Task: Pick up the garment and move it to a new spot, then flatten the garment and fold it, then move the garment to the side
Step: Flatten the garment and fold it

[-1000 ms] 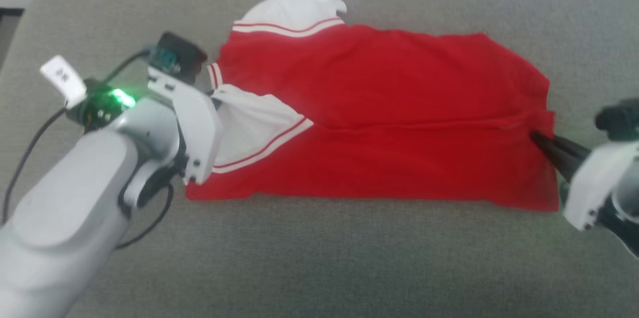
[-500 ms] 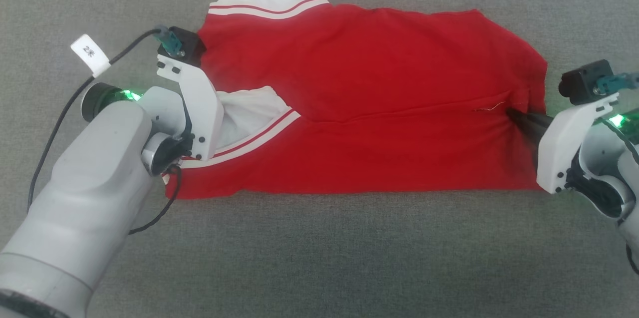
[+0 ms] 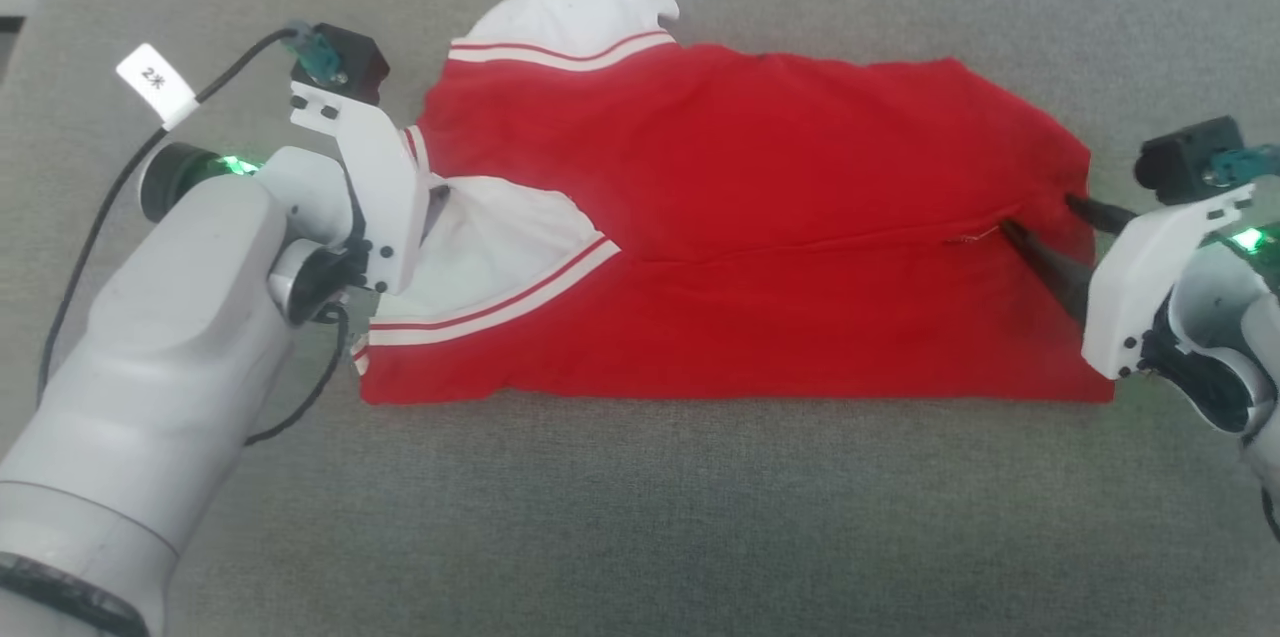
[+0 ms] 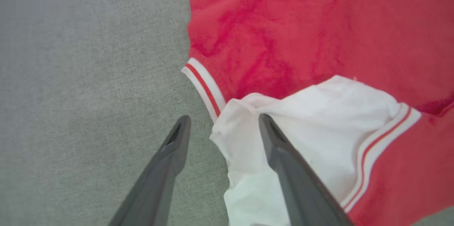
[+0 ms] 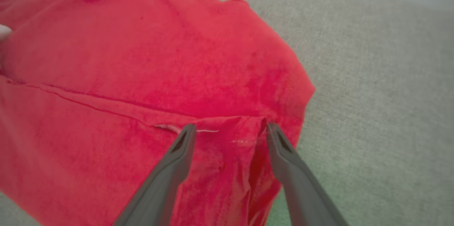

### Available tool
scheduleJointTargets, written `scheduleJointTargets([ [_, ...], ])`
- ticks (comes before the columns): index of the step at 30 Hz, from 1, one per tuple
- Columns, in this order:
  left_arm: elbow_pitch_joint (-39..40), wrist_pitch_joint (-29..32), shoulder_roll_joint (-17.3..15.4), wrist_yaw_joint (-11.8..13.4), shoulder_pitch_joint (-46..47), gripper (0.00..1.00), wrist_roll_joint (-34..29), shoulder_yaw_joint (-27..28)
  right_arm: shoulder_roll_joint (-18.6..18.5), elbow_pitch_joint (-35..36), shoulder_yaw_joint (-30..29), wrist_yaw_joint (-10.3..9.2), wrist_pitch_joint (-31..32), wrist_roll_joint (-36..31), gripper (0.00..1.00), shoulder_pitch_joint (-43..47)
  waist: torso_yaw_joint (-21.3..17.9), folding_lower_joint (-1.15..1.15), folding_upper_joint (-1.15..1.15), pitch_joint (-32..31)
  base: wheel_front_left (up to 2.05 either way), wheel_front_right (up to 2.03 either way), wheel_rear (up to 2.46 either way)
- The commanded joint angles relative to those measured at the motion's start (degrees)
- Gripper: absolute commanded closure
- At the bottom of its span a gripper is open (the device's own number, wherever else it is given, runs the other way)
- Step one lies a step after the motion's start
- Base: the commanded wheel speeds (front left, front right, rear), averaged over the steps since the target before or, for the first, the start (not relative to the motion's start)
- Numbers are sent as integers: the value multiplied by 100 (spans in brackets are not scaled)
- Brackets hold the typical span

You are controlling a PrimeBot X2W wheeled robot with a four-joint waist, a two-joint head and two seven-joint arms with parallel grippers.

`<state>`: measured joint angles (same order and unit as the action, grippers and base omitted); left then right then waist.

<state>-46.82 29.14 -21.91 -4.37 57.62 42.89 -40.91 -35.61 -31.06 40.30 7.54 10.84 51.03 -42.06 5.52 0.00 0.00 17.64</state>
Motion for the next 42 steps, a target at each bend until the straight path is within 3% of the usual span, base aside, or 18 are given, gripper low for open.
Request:
scheduleJointTargets([
  [1,52,14,-79,35,-15,0,5,6,-29,70,-47,-9,-142,-20,0,93,48,0,0,-104,0,0,0],
  [7,609,386,-279,282,-435,0,141,-11,-82,310,-542,-10,-976,-210,0,386,84,0,0,-350,0,0,0],
  [16,2040,1260,-766,1150,-1588,0,494,50,263,814,-1982,-9,-2241,-956,0,1209,28,0,0,-451,0,0,0],
  [20,2393,1356,-928,1393,-1874,0,504,60,496,1131,-2590,-9,-2394,-1353,0,1540,-26,0,0,-421,0,0,0],
  [24,2584,1401,-1045,1630,-2179,0,562,97,998,1928,-3520,-9,-2401,-1936,0,2090,-163,0,0,-323,0,0,0],
  [31,2360,1435,-839,1744,-2340,0,698,78,1750,3091,-4461,-9,-1849,-2423,0,2881,-287,0,0,-202,0,0,0],
  [32,2314,1449,-795,1746,-2331,15,714,65,1838,3257,-4547,-6,-1751,-2474,0,2978,-291,0,0,-190,0,0,0],
  [33,2298,1405,-743,1667,-2317,88,747,59,1931,3351,-4630,-6,-1608,-2497,0,3077,-296,0,0,-177,0,0,0],
  [34,2258,1376,-686,1643,-2318,100,787,75,2023,3463,-4693,-6,-1484,-2518,0,3169,-299,0,0,-165,0,0,0],
  [42,1946,1206,-497,1366,-2155,100,754,-29,2500,3491,-4938,-6,68,-2311,0,3444,-244,0,0,-57,0,0,0],
])
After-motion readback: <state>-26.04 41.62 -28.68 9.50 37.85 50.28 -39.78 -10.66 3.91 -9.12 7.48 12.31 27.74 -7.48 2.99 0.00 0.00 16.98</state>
